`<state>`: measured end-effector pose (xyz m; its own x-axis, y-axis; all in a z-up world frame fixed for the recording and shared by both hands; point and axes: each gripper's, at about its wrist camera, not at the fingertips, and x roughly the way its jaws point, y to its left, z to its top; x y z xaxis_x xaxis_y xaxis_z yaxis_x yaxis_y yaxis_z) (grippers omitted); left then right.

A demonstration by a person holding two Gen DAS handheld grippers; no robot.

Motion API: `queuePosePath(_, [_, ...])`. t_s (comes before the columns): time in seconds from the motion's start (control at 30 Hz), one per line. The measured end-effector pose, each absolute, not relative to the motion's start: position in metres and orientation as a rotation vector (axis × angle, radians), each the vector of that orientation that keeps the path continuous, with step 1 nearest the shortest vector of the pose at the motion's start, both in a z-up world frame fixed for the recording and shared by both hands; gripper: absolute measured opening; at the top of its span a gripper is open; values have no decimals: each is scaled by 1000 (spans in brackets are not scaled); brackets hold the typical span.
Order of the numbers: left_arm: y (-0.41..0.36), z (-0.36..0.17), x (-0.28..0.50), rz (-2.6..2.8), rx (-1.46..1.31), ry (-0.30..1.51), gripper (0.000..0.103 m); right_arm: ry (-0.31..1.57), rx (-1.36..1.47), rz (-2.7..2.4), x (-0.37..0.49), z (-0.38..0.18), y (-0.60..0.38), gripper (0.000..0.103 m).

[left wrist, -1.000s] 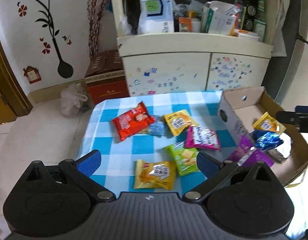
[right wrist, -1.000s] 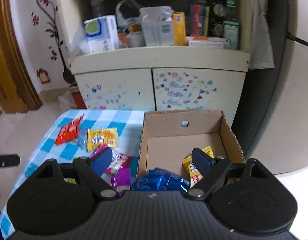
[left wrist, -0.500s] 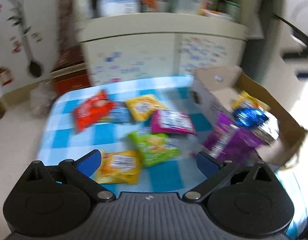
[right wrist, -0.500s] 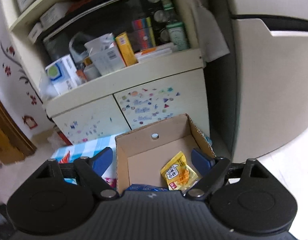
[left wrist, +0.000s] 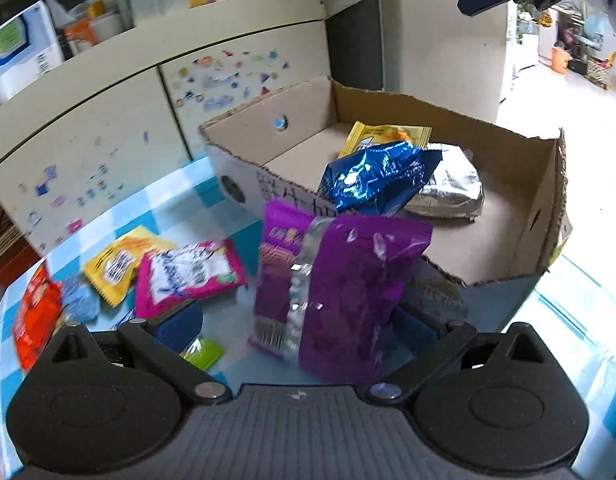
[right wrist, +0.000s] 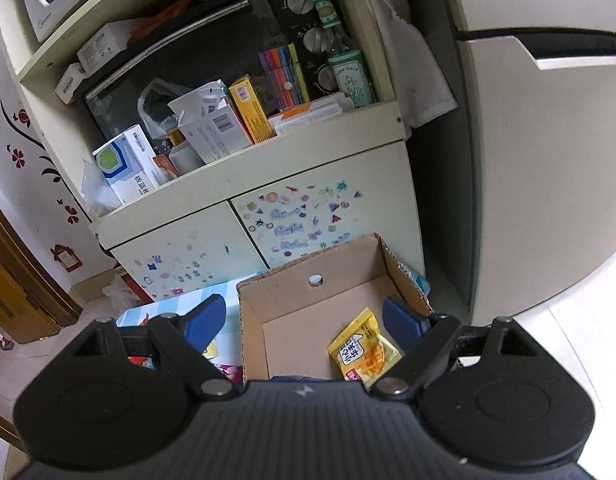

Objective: Organize snacks
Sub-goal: 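Carry purple bag over the cardboard box with left tool, then lower purple bag into the box and open left tool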

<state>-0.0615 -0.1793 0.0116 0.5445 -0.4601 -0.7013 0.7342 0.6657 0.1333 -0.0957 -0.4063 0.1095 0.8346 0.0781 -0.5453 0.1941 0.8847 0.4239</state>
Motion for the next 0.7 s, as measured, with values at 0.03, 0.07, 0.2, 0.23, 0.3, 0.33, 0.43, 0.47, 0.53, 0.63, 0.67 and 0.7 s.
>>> queuePosePath(0.03, [-181,12,-61,-744,446,677,103,595,492,-68,-94,108,-407,86])
queuePosePath(0.07, [-184,11,-59,-751,449,672,103,601,496,-73,-94,108,-408,86])
queuePosePath(0.2, [-192,9,-54,-776,457,654,103,610,535,-93,-93,105,-414,86])
queuePosePath(0.23, [-193,7,-54,-782,459,651,103,612,553,-94,-93,104,-416,86])
queuePosePath(0.3, [-193,6,-51,-793,451,655,103,618,590,-101,-93,102,-420,86])
queuePosePath(0.33, [-192,5,-50,-800,443,660,102,618,603,-102,-94,101,-422,86])
queuePosePath(0.43, [-190,4,-48,-818,426,672,96,611,636,-103,-94,101,-426,86])
queuePosePath(0.47, [-189,4,-46,-834,417,685,89,611,642,-103,-95,100,-426,86])
queuePosePath(0.53, [-188,4,-44,-845,388,715,81,620,648,-110,-94,98,-427,86])
queuePosePath(0.63, [-182,7,-42,-831,344,714,77,647,652,-143,-92,94,-429,86])
queuePosePath(0.67, [-181,7,-41,-820,331,720,77,656,657,-164,-92,92,-431,86])
queuePosePath(0.7, [-178,9,-40,-810,313,725,77,666,668,-197,-92,89,-434,86])
